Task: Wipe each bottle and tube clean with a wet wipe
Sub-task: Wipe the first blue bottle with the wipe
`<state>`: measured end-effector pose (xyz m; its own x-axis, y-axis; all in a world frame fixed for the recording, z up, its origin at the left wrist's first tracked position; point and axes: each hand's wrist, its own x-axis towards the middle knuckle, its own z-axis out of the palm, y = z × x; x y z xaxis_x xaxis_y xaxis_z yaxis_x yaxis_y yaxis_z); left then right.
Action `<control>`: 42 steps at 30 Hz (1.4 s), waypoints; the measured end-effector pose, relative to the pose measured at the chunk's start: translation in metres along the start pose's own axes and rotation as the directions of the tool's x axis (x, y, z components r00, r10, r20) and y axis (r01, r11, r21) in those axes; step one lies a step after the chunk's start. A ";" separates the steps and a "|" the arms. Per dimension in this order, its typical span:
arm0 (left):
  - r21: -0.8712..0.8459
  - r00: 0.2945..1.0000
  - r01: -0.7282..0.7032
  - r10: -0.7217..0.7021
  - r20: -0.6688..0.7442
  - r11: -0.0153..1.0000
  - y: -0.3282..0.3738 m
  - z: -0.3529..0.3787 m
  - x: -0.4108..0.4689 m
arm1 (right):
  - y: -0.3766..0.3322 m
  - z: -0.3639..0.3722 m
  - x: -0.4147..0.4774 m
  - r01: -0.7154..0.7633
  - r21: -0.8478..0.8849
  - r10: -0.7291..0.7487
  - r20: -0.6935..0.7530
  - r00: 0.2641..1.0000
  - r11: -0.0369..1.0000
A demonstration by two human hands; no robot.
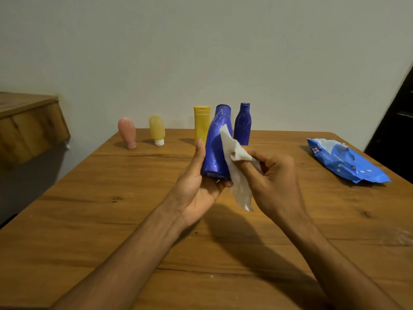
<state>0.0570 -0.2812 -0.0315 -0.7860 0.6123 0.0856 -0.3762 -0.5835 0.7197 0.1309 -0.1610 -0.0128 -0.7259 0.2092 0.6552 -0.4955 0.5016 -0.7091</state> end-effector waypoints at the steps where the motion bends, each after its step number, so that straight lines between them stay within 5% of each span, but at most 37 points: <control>1: -0.002 1.000 0.000 0.000 -0.007 1.000 -0.001 0.000 0.000 | 0.001 0.001 0.000 -0.004 -0.008 0.004 0.001 1.000 1.000; 6: -0.051 0.999 -0.001 -0.001 -0.033 0.999 -0.003 0.002 0.000 | 0.009 0.005 0.000 0.035 -0.124 -0.040 -0.036 0.999 0.992; 18: -0.018 0.999 0.025 -0.026 -0.029 1.000 -0.005 0.010 -0.010 | 0.010 0.003 0.000 -0.020 -0.030 0.017 -0.088 0.996 0.999; 22: -0.108 0.998 0.045 -0.049 -0.041 0.993 -0.004 0.006 -0.007 | 0.004 0.008 -0.004 0.113 -0.117 -0.108 0.042 0.993 0.987; 26: -0.151 0.996 0.061 -0.069 -0.049 0.987 -0.007 0.008 -0.007 | 0.009 0.008 -0.003 0.209 -0.202 -0.214 -0.001 0.977 0.957; 31: -0.280 0.996 0.078 -0.088 -0.026 0.957 -0.010 0.005 -0.009 | 0.013 0.014 -0.010 0.414 -0.318 -0.368 0.195 0.909 0.853; 42: -0.197 0.995 0.085 -0.094 -0.040 0.977 -0.011 0.010 -0.011 | 0.016 0.007 -0.005 0.430 -0.395 -0.382 0.198 0.903 0.812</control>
<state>0.0745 -0.2763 -0.0330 -0.7661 0.6427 -0.0102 -0.5304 -0.6231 0.5748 0.1235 -0.1595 -0.0296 -0.5602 -0.1689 0.8109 -0.5259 0.8289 -0.1907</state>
